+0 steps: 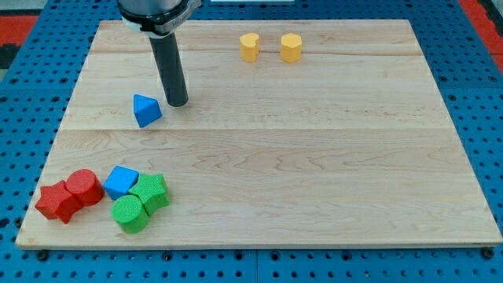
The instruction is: Push the blue triangle closer to the red circle
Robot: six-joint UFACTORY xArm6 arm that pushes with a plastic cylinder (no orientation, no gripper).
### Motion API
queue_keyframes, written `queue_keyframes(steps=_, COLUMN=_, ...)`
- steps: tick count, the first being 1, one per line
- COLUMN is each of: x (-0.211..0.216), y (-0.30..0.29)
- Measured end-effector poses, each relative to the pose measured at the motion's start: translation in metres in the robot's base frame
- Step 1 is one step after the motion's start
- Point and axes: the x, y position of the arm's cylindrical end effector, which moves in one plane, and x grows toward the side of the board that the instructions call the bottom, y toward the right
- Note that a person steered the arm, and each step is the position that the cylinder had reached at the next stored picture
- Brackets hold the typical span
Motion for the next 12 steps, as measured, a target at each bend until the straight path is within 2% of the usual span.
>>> queue_keyframes(steps=5, x=0.002, y=-0.043)
queue_keyframes(steps=7, x=0.032, y=-0.064)
queue_keyframes(steps=9, x=0.035, y=-0.064)
queue_keyframes(steps=12, x=0.082, y=-0.085)
